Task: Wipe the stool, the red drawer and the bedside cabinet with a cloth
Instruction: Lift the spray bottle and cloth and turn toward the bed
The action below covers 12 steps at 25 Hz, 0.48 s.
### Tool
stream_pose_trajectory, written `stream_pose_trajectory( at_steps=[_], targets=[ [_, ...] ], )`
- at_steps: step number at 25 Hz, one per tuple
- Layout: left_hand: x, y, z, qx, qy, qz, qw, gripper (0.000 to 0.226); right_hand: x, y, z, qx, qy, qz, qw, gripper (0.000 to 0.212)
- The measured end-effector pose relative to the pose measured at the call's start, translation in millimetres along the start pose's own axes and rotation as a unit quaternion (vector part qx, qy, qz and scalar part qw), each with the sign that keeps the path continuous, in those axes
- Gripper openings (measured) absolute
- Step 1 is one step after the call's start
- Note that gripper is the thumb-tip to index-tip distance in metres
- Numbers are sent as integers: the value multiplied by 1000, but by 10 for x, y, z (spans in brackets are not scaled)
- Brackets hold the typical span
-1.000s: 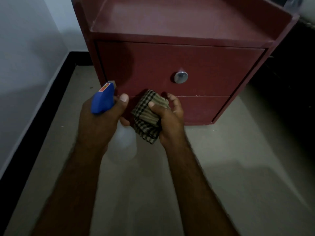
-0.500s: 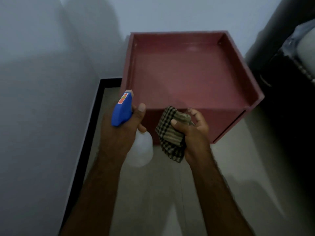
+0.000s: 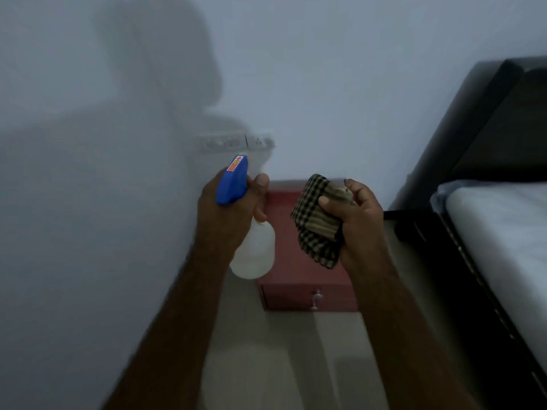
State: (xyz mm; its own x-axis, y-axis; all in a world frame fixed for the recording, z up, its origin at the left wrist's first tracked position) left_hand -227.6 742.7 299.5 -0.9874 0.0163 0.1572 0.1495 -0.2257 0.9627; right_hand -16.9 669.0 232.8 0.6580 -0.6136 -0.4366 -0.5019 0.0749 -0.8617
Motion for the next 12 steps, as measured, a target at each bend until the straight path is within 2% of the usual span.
stream_pose_trajectory(
  at_steps=[6, 12],
  targets=[
    [367, 1792, 375, -34, 22, 6, 999, 44, -825, -1542, -530, 18, -23, 12, 1000, 55],
    [604, 3125, 556, -49, 34, -20, 998, 39, -1313, -2706, -984, 44, -33, 14, 998, 51]
  ],
)
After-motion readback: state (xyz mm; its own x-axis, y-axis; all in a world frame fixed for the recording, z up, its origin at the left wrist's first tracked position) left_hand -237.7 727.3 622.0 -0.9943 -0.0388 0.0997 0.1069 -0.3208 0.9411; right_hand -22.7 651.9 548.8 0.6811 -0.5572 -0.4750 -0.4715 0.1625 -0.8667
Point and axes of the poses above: each hand's wrist, its own z-axis towards the middle knuckle, its own x-axis out of the back of the hand, y = z × x, the point moved 6 cm from there along z, towards the middle knuckle, and after that the axes turned 4 degrees about y, right-handed, at the moved point
